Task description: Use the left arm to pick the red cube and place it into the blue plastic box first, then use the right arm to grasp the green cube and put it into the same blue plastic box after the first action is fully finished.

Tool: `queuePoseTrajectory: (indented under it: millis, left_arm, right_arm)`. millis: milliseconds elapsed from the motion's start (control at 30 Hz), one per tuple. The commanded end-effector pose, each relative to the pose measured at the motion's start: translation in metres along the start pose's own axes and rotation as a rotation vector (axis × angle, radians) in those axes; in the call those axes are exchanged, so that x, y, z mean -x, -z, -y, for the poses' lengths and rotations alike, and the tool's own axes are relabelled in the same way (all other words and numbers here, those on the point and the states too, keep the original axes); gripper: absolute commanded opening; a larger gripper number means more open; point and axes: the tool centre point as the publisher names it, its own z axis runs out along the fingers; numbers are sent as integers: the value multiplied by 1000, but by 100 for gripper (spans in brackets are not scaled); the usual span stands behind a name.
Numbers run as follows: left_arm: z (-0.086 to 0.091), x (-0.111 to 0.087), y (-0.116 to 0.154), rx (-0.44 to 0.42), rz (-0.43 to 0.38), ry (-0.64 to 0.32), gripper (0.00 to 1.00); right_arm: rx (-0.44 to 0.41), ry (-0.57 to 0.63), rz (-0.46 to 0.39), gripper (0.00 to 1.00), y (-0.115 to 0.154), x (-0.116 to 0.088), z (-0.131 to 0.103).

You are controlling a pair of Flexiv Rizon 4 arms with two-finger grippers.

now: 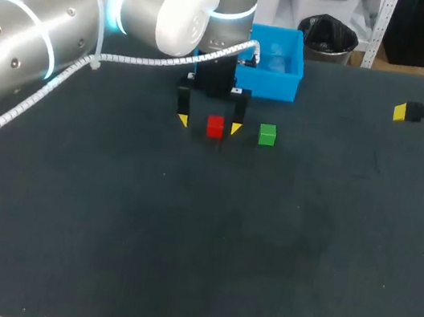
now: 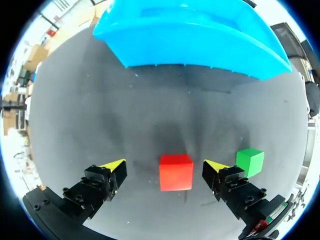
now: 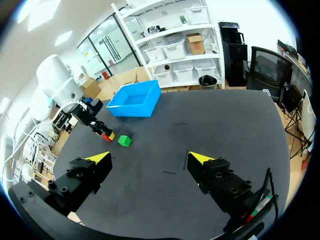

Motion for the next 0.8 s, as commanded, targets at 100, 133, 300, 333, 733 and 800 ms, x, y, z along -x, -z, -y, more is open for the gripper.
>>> queuePoseTrajectory:
  millis: [100,133,300,333,733,800]
  left_arm:
    - [7,7,-7,-2,-31,-7,0]
    - [7,6,-8,-2,-33,-9,0]
    - [11,1,-8,0,-43,-16,0]
    - [11,1,-8,0,-44,-17,0]
    - [5,-6,39,-2,14,-42,0]
    - [3,-6,50,5,15,-46,0]
  right_arm:
    - [0,0,0,100,0,0,0]
    - [0,0,0,100,0,0,0]
    - [0,0,0,100,0,0,0]
    - [0,0,0,100,0,0,0]
    - [0,0,0,100,0,0,0]
    - [0,0,0,100,0,0,0]
